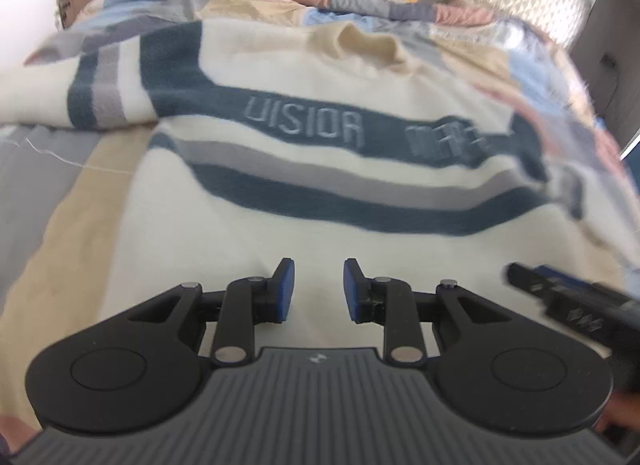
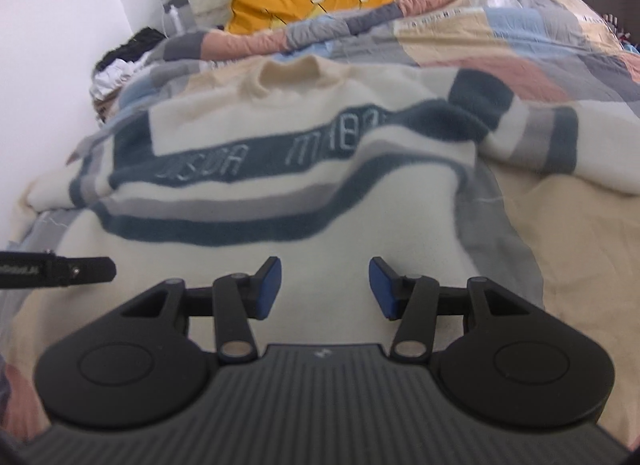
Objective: Fold large clothes
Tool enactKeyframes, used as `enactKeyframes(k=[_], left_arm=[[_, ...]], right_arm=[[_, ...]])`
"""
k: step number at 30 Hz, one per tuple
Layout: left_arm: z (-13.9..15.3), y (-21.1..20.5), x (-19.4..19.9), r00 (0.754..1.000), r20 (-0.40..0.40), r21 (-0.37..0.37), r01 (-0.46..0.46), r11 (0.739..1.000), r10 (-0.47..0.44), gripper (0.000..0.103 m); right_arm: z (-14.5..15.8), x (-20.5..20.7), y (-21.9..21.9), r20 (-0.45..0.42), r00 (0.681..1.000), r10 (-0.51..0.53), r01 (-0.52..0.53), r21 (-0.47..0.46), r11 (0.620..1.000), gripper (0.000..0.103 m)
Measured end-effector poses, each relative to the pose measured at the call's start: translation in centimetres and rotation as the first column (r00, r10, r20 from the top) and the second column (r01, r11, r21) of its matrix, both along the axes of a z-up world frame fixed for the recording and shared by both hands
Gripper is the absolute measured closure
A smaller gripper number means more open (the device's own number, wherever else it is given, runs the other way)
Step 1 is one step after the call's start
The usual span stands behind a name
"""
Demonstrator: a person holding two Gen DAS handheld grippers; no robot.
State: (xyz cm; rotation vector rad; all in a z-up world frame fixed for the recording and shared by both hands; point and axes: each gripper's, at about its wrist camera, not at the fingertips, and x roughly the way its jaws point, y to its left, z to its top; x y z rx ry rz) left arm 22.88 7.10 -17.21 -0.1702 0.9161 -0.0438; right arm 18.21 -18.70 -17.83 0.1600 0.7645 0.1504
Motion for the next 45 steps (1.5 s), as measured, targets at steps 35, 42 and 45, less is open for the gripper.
enactKeyframes(k=[35, 42, 45], left_arm=[[-1.4, 0.3, -0.8, 0.994, 0.094, -0.109, -0.046, 0.993, 0.056, 0.067], [-2.1, -0.1, -0.4, 0.994, 0.085, -0.106, -0.054, 0.993, 0.063, 0.067], [-2.5, -0.1, 0.0, 0.994, 0.079, -0.108, -0.066, 0.992, 0.075, 0.067]], right_arm=[[1.4, -1.6, -28.9, -0.138, 0.783, -0.606, 0.571, 0.544, 0.615, 0.031], [-5.7, -0.2, -34.4, -0.274, 0.712, -0.647, 0.618, 0.681, 0.393, 0.004], [-7.9, -0.1, -35.9, -0.275, 0.686, -0.674, 0.598, 0.740, 0.306, 0.003]])
